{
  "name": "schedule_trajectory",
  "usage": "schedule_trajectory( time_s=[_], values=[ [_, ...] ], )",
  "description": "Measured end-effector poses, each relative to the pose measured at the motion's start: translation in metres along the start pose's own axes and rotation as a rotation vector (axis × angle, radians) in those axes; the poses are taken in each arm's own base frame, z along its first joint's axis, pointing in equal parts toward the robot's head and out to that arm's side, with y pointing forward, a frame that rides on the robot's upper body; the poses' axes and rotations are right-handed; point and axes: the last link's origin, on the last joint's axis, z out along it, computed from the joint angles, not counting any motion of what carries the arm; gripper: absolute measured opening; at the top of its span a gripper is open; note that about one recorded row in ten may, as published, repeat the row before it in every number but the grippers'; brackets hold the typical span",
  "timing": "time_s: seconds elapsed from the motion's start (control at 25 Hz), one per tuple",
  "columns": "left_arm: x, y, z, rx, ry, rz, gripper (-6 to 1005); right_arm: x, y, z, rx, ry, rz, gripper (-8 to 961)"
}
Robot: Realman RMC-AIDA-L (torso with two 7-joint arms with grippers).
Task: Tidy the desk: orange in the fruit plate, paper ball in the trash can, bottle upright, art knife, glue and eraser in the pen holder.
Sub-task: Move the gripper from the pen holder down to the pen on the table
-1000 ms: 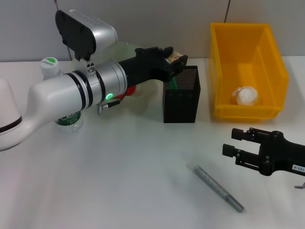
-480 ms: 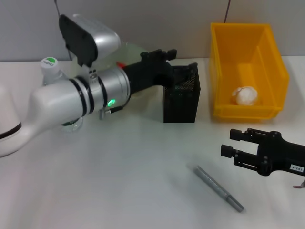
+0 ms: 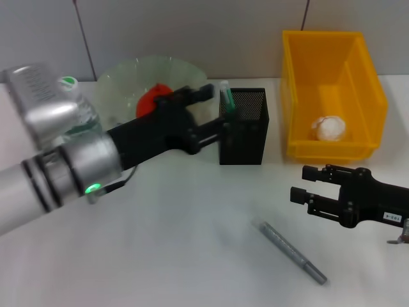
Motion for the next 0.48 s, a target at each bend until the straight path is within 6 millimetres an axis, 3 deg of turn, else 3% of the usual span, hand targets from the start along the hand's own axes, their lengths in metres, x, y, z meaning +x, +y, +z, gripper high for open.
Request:
schedule_trajectory(
  time_s=[0.04, 0.08, 0.28, 0.32, 0.48],
  values=[
    [0.000, 0.000, 0.000, 0.000, 0.000, 0.000, 674, -0.001, 0.000, 0.001, 0.000, 0.000, -0.001, 559],
    [-0.003, -0.001, -0.017, 0.021, 0.029, -0.008, 673, -0.001, -0.001, 0.001, -0.001, 0.001, -0.002, 559],
    [-0.003, -0.001, -0.017, 0.021, 0.029, -0.008, 668, -0.001, -0.001, 0.001, 0.001, 0.009, -0.001, 557],
    [-0.007, -0.007, -0.050, 0.069, 0.073, -0.022, 667, 0.000, -0.002, 0.001, 0.006, 0.009, 0.002, 557],
    [-0.009, -0.009, -0.071, 0.064, 0.076, -0.016, 667, 0.000, -0.008, -0.009, 0.057, 0.003, 0.034, 556]
  ],
)
